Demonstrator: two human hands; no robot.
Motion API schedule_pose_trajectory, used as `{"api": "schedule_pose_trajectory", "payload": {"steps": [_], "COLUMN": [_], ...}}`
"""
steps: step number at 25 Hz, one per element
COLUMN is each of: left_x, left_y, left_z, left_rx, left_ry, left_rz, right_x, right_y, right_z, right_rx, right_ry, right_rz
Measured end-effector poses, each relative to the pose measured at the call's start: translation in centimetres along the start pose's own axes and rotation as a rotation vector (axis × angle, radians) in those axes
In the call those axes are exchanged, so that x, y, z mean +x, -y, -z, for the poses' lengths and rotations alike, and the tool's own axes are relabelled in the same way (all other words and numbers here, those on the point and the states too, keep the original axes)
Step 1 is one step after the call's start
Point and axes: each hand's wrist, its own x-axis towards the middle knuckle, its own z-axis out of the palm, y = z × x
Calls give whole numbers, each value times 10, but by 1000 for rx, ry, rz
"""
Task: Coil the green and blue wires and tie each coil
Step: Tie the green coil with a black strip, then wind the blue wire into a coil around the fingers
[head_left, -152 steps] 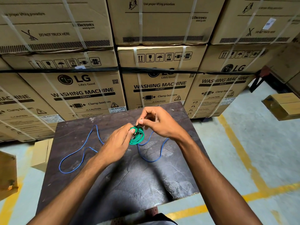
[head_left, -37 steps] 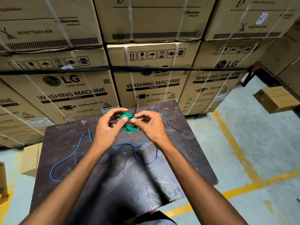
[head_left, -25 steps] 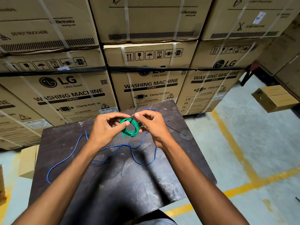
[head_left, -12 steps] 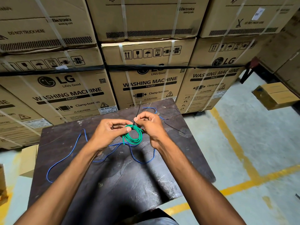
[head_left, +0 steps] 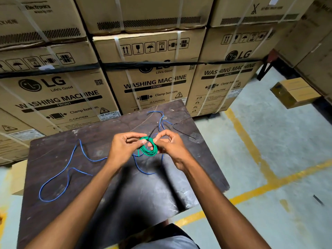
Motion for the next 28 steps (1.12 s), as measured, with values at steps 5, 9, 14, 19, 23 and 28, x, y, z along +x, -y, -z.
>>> {"api": "schedule_pose_trajectory", "payload": {"steps": [5, 9, 14, 19, 23, 28], "left_x": [9, 21, 22, 29, 39, 49], "left_y": [30, 71, 124, 157, 169, 185], "left_z": [-62, -115, -154, -170, -182, -194], "left_rx": [-6, 35, 170, 237, 292, 338], "left_ry": [55, 139, 245, 294, 334, 355], "left_rz": [50, 114, 152, 192, 188, 199], "right_x": [-10, -16, -2, 12, 26, 39], "right_y": [-35, -73, -125, -171, -175, -183], "right_z": [57, 99, 155, 199, 207, 204], "right_rx": [139, 256, -135, -723, -1095, -1179], "right_ry": [-89, -269, -629, -701, -683, -568], "right_rz": [-150, -191, -86, -55, 32, 98]}}
